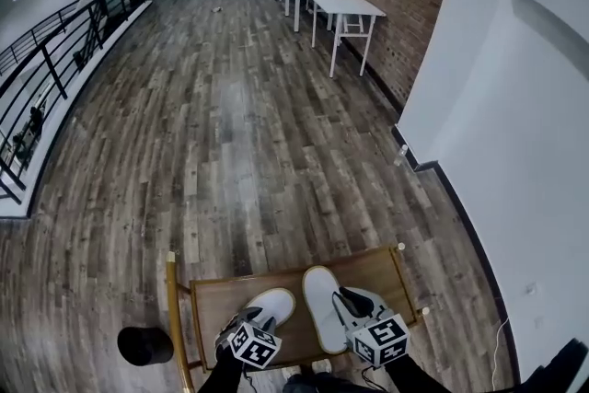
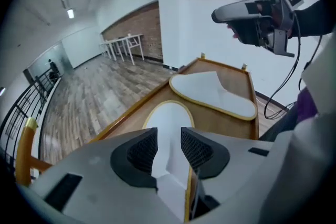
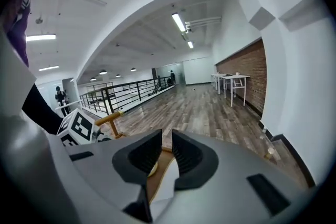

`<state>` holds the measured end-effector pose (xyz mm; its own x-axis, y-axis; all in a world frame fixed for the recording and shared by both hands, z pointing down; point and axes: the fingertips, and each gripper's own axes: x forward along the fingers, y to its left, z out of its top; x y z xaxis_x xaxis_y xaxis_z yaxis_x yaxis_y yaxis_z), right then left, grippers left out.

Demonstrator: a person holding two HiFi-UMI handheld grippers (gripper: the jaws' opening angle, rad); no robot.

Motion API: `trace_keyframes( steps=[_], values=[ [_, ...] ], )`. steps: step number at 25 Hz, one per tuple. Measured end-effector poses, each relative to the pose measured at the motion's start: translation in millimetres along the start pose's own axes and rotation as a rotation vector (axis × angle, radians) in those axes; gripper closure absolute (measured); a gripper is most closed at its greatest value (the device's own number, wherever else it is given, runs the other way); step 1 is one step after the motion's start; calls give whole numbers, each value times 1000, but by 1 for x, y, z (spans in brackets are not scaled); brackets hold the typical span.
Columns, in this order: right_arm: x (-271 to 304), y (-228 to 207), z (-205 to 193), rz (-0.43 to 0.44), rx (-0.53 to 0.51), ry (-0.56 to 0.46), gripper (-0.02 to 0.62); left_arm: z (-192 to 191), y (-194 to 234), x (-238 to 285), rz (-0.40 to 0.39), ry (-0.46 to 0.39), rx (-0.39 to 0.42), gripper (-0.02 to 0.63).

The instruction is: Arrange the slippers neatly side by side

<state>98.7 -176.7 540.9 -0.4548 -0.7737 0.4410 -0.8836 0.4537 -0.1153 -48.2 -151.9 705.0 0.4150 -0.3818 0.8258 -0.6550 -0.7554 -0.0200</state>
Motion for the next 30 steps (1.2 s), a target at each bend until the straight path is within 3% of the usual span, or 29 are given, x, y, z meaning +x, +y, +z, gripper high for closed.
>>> trace_keyframes(
  steps=[5, 8, 12, 13, 15, 21, 24, 30],
  values=[
    [-11, -7, -8, -29, 32, 5, 537, -17, -6, 24, -79, 166, 94, 492],
    [-14, -11, -8, -36, 23, 10, 537, -21, -4, 30, -47, 187, 106, 494],
    [-14, -11, -10, -37, 21, 19, 537, -21, -3, 31, -7, 224, 63, 512],
    [-13, -11, -10, -37, 19, 21, 537, -21, -2, 31, -1, 236, 28, 573],
    [-10, -10, -11, -35, 11, 24, 537, -18, 0, 29, -2, 242, -74, 588],
    [-4, -7, -8, -18, -3, 18, 537, 7, 19, 10, 22, 135, -511, 591],
    [-2, -2, -7, -3, -5, 16, 537, 21, 30, -5, 32, 88, -678, 591],
    [-2, 3, -4, 15, 4, 3, 537, 39, 26, -4, -38, 12, -994, 591]
  ],
)
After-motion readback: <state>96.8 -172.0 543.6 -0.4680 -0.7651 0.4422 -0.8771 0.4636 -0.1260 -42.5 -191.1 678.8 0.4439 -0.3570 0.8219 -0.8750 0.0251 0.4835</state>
